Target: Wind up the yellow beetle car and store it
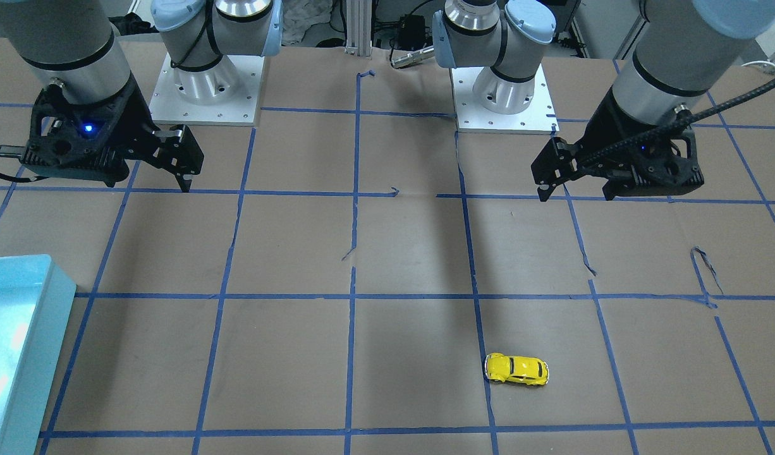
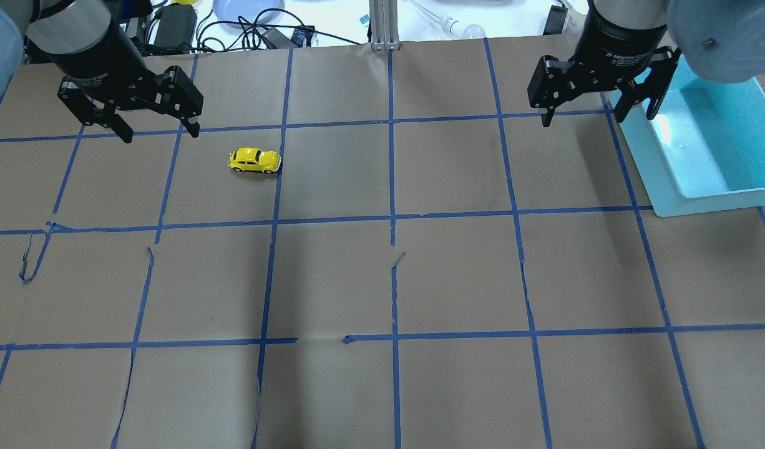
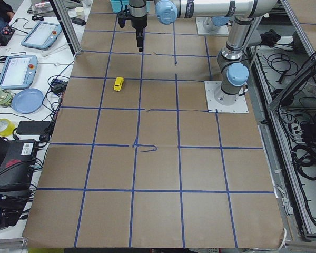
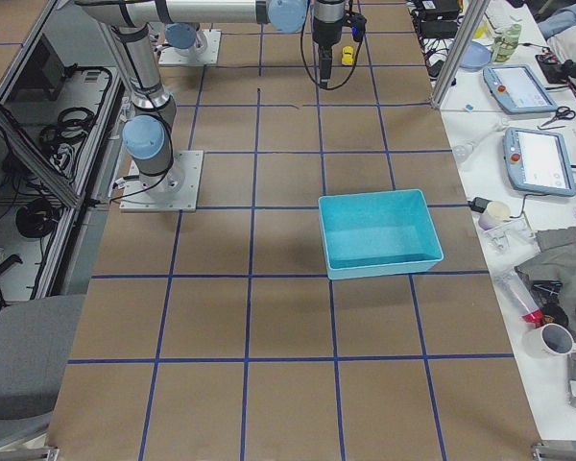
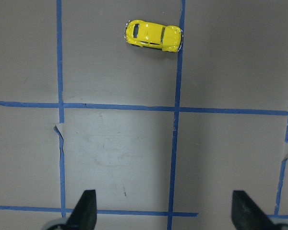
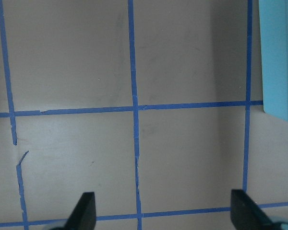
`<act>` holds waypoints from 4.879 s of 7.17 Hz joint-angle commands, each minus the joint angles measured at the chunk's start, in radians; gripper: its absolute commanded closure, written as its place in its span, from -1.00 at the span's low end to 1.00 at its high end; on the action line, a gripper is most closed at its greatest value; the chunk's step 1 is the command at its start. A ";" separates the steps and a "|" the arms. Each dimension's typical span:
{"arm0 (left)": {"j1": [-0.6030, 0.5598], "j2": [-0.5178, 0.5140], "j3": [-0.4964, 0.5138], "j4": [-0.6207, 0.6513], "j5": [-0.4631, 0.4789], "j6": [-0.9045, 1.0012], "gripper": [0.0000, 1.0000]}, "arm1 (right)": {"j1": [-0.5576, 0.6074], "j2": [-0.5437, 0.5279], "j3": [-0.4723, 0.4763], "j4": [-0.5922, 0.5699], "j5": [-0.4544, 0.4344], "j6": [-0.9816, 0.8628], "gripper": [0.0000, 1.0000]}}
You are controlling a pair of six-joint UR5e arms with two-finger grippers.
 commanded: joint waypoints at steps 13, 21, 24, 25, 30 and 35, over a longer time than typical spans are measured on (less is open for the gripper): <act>0.018 -0.407 -0.103 0.638 -0.015 -1.223 -1.00 | -0.013 0.022 0.008 -0.131 0.055 -0.011 -0.71; 0.006 -0.526 -0.098 0.716 -0.053 -1.308 -1.00 | -0.010 0.019 0.010 -0.130 0.041 -0.047 -0.32; 0.005 -0.530 -0.098 0.719 -0.052 -1.308 -0.81 | -0.008 0.019 0.010 -0.130 0.041 -0.047 -0.33; 0.003 -0.529 -0.100 0.719 -0.052 -1.308 -0.79 | -0.011 0.020 0.010 -0.130 0.052 -0.047 -0.11; -0.003 -0.526 -0.095 0.722 -0.052 -1.338 1.00 | -0.008 0.017 0.011 -0.130 0.040 -0.051 -0.32; -0.081 -0.466 -0.071 0.706 -0.201 -1.588 1.00 | -0.008 0.017 0.011 -0.130 0.040 -0.053 -0.46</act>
